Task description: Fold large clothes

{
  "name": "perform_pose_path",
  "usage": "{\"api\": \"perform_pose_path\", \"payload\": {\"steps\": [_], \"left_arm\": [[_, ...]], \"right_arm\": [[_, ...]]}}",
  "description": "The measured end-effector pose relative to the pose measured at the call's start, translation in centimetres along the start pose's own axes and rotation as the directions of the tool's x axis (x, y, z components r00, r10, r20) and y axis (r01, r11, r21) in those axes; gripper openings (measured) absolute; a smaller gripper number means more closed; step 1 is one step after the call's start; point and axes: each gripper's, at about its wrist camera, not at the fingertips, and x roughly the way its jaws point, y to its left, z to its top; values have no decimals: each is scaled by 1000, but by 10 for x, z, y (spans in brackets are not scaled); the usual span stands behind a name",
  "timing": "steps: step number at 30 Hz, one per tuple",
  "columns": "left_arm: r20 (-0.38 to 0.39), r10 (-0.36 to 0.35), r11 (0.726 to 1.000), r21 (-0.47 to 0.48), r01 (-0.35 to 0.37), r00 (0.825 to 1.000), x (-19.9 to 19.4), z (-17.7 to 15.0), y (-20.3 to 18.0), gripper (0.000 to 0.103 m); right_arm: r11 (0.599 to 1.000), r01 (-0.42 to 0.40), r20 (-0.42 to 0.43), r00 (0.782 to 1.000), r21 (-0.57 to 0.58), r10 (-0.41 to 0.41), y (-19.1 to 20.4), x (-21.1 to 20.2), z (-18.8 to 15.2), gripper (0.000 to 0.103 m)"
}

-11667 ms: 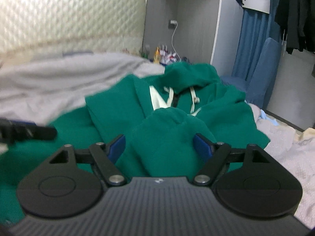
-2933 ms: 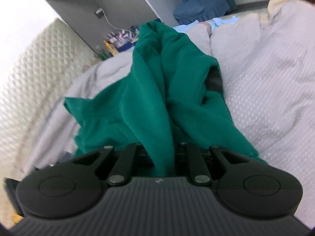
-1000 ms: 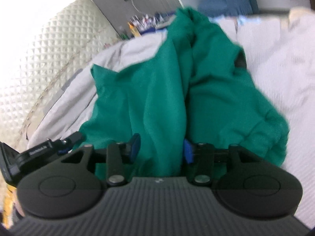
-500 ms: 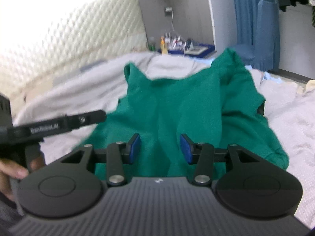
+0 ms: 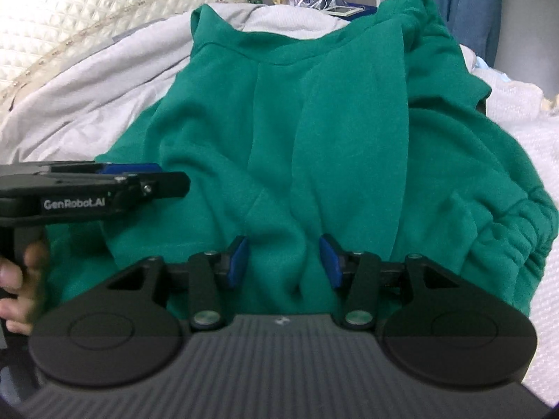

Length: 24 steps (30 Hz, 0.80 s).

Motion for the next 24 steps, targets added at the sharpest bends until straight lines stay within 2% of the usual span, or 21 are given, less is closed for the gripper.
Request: {"api": "perform_pose_path", "payload": {"steps": [4,7,9,14,17,18,19,22,24], "left_arm": [[30,-32,998,-54,33,999,-9,0,6,49],[56,-35,994,-103,40,998,-30,0,11,49],[72,-18,991,-130,28,997,-46,-2,14,50],[101,48,975,-219,-25,994,-91,-14,30,51],[107,78,952,-305,-42,991,-118,-26,45,57],[107,89,940,-337,-49,990,-124,-29,51,61],[98,111,922,-381,-66,989,-130,-32,59,63],[61,186,865,-483,-134,981,-141,-41,78,66],[25,187,820,-554,-142,982,-141,-47,91,68]], "right_arm": [[998,-20,14,1000,66,19,-4,-2,1,49],[990,-62,39,998,130,58,-9,-16,4,50],[980,-93,63,995,175,83,-13,-31,5,51],[962,-118,136,987,247,86,-27,-75,-3,64],[961,-86,176,984,264,39,-41,-102,-4,70],[957,-70,181,983,282,18,-47,-107,-5,76],[950,-55,186,983,307,-3,-58,-111,-5,83],[908,-22,188,980,418,-62,-86,-122,-14,85],[865,8,152,983,501,-98,-107,-119,-25,85]]}}
